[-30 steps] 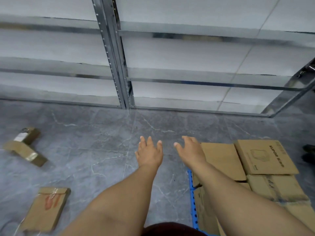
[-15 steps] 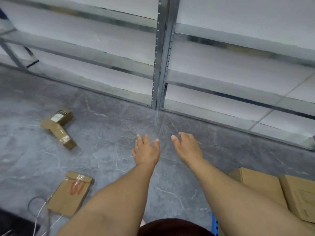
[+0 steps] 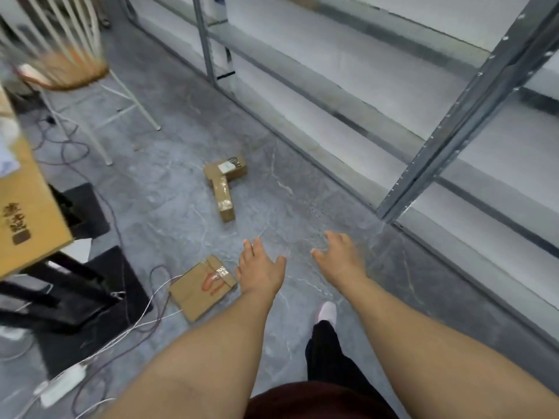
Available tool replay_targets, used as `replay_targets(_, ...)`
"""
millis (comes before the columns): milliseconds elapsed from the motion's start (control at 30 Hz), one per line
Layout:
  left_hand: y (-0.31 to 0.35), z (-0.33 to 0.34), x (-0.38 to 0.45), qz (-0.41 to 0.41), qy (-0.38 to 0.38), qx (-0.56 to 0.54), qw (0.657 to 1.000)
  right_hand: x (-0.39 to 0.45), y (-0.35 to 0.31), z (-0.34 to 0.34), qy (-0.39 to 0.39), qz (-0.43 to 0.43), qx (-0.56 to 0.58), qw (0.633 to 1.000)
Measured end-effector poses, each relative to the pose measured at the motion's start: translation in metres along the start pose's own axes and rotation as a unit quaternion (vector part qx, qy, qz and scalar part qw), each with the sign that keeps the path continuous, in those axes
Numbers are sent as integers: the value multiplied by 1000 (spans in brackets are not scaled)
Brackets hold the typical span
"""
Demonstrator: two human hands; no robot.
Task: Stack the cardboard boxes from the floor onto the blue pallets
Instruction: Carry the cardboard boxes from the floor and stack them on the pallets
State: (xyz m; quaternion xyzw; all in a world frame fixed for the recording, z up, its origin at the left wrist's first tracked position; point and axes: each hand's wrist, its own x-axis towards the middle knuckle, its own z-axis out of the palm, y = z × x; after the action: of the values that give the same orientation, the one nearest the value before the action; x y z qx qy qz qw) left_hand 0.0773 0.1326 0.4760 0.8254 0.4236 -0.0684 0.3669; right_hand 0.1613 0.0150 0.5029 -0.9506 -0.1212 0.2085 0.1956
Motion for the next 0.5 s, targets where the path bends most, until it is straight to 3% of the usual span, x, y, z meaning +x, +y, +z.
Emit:
replay_targets(133, 5, -12, 35, -56, 25, -17, 998, 49, -27, 2, -24, -49, 0, 999)
replay_targets(500, 89, -29, 146, -105, 77, -35, 991, 193, -70, -41, -71, -119, -21, 990)
